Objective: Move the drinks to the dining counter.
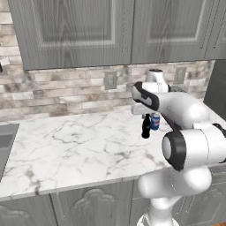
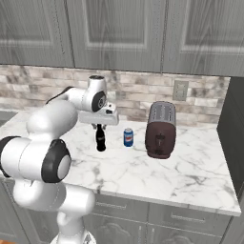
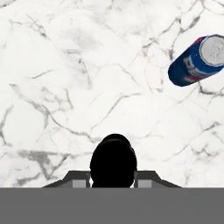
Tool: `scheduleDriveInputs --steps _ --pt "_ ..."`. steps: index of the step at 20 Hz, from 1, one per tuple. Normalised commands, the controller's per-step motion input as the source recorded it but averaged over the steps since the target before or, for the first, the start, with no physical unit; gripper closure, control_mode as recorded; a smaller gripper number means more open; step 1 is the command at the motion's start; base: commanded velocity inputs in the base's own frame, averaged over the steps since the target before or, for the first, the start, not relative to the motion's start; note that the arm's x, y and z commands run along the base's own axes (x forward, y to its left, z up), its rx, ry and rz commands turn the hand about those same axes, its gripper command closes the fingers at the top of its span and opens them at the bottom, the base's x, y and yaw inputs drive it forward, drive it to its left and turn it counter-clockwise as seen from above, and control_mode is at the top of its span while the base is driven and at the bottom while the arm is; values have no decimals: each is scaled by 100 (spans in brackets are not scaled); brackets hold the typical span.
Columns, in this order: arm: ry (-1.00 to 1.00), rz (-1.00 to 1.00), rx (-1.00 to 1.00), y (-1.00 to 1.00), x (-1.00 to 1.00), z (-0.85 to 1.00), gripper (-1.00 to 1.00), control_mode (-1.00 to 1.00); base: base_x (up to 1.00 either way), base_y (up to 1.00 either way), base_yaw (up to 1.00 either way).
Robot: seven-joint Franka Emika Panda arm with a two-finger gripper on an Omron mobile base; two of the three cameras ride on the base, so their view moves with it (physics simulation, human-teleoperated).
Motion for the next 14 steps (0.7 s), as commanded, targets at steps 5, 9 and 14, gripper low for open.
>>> scheduleDriveInputs --steps 5,9,14 --pt "0 0 0 0 -33 25 100 -100 0 0 0" --pt "0 0 0 0 -6 33 100 -100 0 0 0" --pt "0 0 0 0 0 26 100 -100 0 0 0"
